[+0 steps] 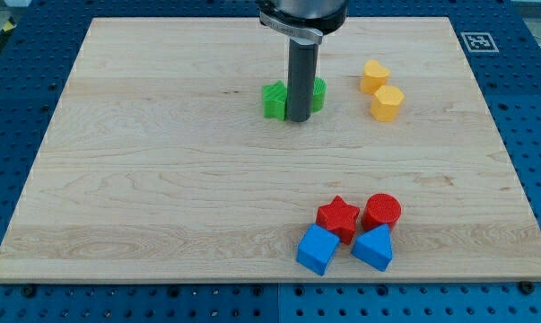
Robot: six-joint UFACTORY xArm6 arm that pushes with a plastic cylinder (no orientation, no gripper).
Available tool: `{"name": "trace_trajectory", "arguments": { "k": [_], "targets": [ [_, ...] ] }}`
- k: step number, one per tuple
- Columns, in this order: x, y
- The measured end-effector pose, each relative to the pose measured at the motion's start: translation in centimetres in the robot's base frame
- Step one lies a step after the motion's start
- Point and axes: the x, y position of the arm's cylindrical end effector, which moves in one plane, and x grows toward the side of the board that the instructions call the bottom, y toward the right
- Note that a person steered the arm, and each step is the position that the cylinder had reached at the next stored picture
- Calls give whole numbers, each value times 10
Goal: Move the green star towards the top
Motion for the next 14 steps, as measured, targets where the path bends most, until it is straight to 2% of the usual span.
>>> {"name": "trace_trajectory", "arguments": {
  "k": [2,4,6,7,9,11,12,14],
  "targets": [
    [-23,-34],
    [-2,-45],
    [-74,-62],
    [-79,-63],
    [-61,-109],
    [-129,-111],
    [-143,-109],
    [-105,-114]
  ]
}}
